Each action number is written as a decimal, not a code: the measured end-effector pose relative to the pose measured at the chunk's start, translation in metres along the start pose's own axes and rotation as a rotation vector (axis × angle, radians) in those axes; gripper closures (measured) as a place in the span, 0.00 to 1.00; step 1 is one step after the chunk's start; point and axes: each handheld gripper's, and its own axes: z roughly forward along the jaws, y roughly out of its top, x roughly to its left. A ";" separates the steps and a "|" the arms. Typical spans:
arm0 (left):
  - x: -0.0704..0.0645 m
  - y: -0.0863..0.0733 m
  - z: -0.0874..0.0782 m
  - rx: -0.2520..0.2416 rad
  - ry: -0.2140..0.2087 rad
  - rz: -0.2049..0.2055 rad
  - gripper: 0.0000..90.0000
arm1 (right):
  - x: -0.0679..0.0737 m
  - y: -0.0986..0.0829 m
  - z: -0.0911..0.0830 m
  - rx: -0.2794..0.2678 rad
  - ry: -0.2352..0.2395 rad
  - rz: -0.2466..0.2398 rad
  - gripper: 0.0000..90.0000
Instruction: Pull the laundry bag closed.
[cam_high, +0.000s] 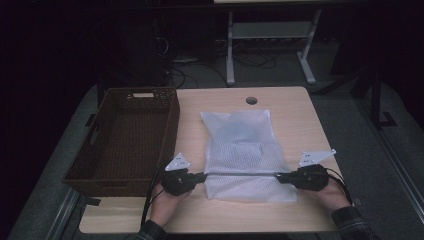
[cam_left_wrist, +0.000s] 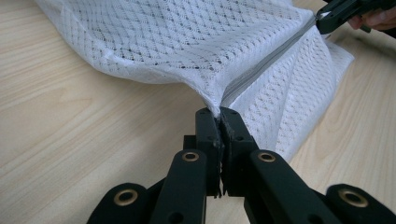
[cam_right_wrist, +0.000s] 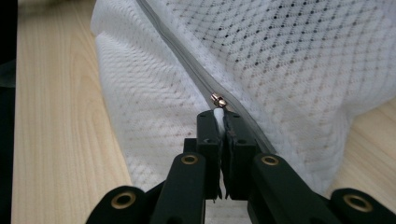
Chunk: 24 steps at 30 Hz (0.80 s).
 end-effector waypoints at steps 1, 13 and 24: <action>0.000 0.000 0.000 0.000 0.001 -0.001 0.98 | -0.001 0.000 0.000 0.002 -0.002 0.002 0.96; -0.001 0.002 0.001 0.003 0.010 0.004 0.98 | -0.010 -0.010 -0.012 -0.006 -0.029 0.033 0.96; 0.000 0.002 0.001 0.005 0.026 -0.010 0.98 | -0.016 -0.014 -0.015 0.011 -0.053 0.035 0.96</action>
